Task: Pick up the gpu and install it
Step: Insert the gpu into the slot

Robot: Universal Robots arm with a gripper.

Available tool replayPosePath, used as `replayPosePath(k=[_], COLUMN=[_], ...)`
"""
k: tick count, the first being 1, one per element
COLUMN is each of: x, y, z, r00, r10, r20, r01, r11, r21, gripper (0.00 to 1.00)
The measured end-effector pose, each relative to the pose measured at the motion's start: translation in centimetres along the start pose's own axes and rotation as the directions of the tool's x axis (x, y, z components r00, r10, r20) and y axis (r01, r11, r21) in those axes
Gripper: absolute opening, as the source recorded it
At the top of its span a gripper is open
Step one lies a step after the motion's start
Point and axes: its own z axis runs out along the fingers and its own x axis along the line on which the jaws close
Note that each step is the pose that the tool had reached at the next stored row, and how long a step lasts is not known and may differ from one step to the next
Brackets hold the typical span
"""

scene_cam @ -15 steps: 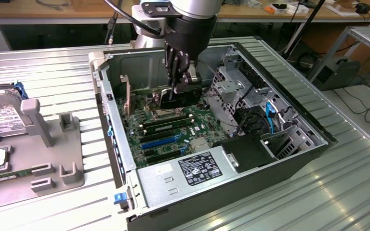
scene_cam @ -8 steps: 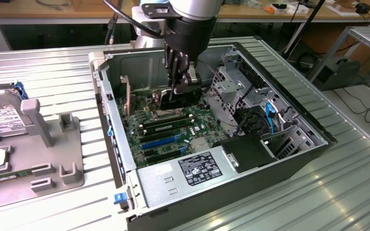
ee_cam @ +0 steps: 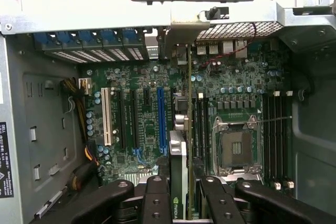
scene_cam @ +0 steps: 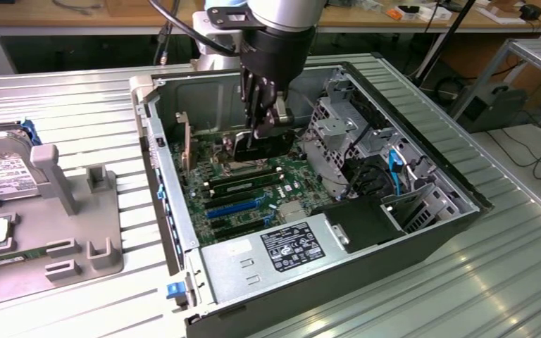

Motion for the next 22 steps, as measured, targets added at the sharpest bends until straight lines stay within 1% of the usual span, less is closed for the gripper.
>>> replayPosePath(k=[9, 22], x=[0.01, 0.02], y=[0.0, -0.03], z=[0.19, 0.76], r00=[1.0, 1.0], r10=[0.0, 0.0], r20=[-0.0001, 0.0], r01=[0.0, 0.0], r11=[1.0, 1.0], r21=[0.0, 0.0], gripper=[0.27, 0.27])
